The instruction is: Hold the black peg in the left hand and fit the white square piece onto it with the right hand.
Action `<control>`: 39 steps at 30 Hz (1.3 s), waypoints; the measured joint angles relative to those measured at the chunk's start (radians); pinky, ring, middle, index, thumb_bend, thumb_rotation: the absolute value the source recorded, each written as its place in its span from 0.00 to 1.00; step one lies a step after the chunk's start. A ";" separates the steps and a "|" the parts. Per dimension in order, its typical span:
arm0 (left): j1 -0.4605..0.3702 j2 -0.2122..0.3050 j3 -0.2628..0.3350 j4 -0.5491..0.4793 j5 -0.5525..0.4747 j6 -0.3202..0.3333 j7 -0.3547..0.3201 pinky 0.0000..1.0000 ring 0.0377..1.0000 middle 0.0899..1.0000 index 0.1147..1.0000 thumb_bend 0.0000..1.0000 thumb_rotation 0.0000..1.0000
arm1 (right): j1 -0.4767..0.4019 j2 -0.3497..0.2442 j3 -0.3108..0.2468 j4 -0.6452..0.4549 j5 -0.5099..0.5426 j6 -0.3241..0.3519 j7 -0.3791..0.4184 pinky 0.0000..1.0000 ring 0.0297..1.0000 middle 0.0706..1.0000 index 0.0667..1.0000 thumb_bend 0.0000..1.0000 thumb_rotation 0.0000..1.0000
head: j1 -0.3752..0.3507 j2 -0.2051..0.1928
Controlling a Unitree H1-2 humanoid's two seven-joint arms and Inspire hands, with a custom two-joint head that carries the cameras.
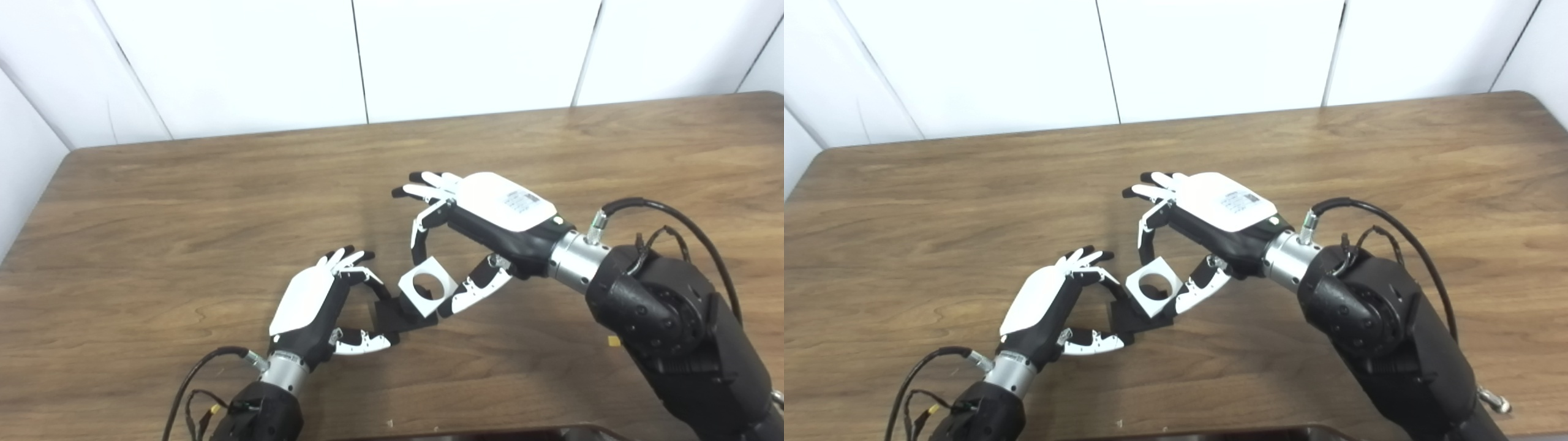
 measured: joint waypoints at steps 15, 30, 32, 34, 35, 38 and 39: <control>0.000 -0.009 -0.003 0.000 0.001 0.002 -0.003 0.98 0.98 0.89 0.43 0.51 0.08 | 0.037 0.028 0.029 0.090 -0.029 -0.060 -0.012 0.98 1.00 0.93 0.45 0.53 0.14 | 0.003 0.002; 0.001 -0.010 -0.004 0.000 -0.003 0.002 -0.004 0.98 0.98 0.90 0.43 0.51 0.08 | 0.043 0.056 0.029 0.125 -0.045 -0.093 -0.044 0.98 1.00 0.94 0.45 0.52 0.14 | -0.003 0.008; 0.001 -0.010 -0.004 0.000 -0.003 0.003 -0.004 0.98 0.98 0.90 0.43 0.51 0.08 | 0.043 0.058 0.028 0.126 -0.049 -0.094 -0.045 0.98 1.00 0.94 0.45 0.52 0.14 | -0.003 0.008; 0.001 -0.010 -0.004 0.000 -0.003 0.003 -0.004 0.98 0.98 0.90 0.43 0.51 0.08 | 0.043 0.061 0.028 0.128 -0.053 -0.094 -0.046 0.98 1.00 0.93 0.45 0.53 0.14 | -0.005 0.006; 0.001 -0.010 -0.004 0.000 -0.002 0.003 -0.004 0.98 0.98 0.90 0.43 0.51 0.08 | 0.043 0.061 0.028 0.128 -0.055 -0.095 -0.047 0.98 1.00 0.93 0.45 0.53 0.14 | -0.005 0.006; 0.001 -0.010 -0.004 0.000 -0.003 0.003 -0.003 0.98 0.98 0.90 0.43 0.51 0.08 | 0.043 0.063 0.027 0.130 -0.057 -0.097 -0.051 0.98 1.00 0.93 0.45 0.53 0.14 | -0.006 0.006; 0.001 -0.010 -0.004 0.000 -0.003 0.003 -0.003 0.98 0.98 0.90 0.43 0.51 0.08 | 0.043 0.063 0.027 0.131 -0.057 -0.097 -0.052 0.98 1.00 0.94 0.45 0.53 0.14 | -0.006 0.006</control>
